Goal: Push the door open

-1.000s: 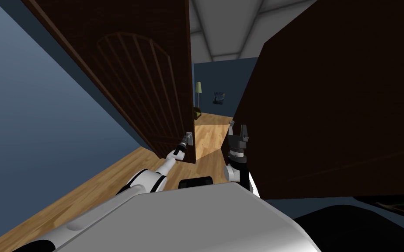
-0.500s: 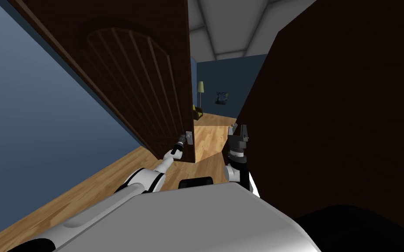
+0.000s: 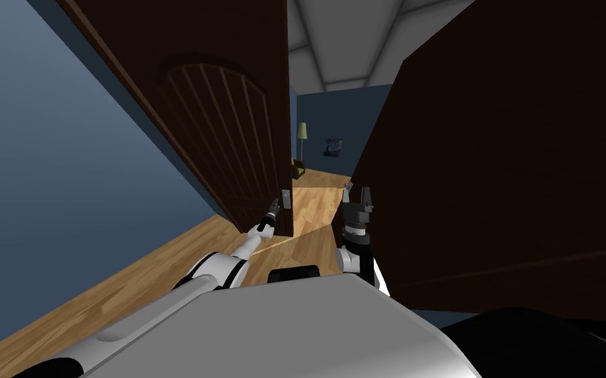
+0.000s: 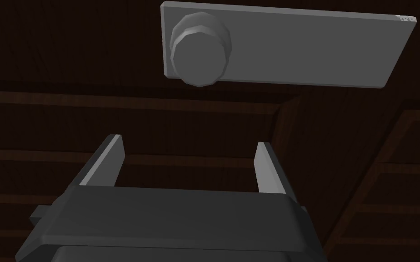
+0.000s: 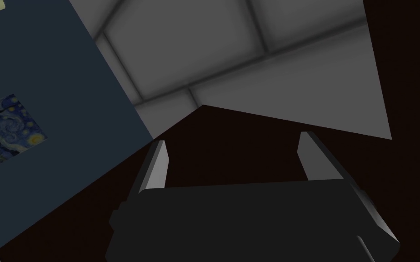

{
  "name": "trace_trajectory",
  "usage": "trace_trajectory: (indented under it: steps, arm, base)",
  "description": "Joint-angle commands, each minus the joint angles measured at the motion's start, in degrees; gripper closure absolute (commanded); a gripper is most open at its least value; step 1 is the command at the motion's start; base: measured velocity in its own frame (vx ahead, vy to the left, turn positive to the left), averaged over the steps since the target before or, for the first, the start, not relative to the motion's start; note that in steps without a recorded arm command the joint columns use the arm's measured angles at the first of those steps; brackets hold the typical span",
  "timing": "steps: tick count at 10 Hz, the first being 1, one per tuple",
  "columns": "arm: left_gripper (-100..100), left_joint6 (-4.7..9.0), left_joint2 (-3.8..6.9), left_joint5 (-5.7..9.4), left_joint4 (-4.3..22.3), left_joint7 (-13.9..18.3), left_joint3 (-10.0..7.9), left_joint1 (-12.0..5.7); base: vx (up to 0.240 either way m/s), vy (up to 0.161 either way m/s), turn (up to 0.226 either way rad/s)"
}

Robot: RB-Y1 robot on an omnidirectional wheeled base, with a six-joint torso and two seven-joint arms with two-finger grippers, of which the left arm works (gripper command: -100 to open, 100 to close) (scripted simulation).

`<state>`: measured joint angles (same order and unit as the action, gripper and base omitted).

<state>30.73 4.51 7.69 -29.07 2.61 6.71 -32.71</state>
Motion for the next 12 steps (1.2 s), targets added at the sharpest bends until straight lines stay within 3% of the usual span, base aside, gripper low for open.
trace_trajectory:
  steps: [1, 2, 4, 12]
  arm:
    - [-100, -0.14, -0.42, 0.02, 0.0, 0.1, 0.08, -0.10]
    - [-100, -0.23, -0.74, 0.03, 0.0, 0.2, 0.13, -0.12]
    - [-100, -0.27, -0.30, 0.06, -0.4, 0.0, -0.03, 0.15]
    - [-100, 0.89, -0.23, 0.28, -0.2, -0.5, -0.79, 0.63]
  base:
    - [-0.256, -0.029, 0.037]
    - [-0.272, -0.035, 0.037]
    - [-0.018, -0.026, -0.013]
    - [0.189, -0.046, -0.022]
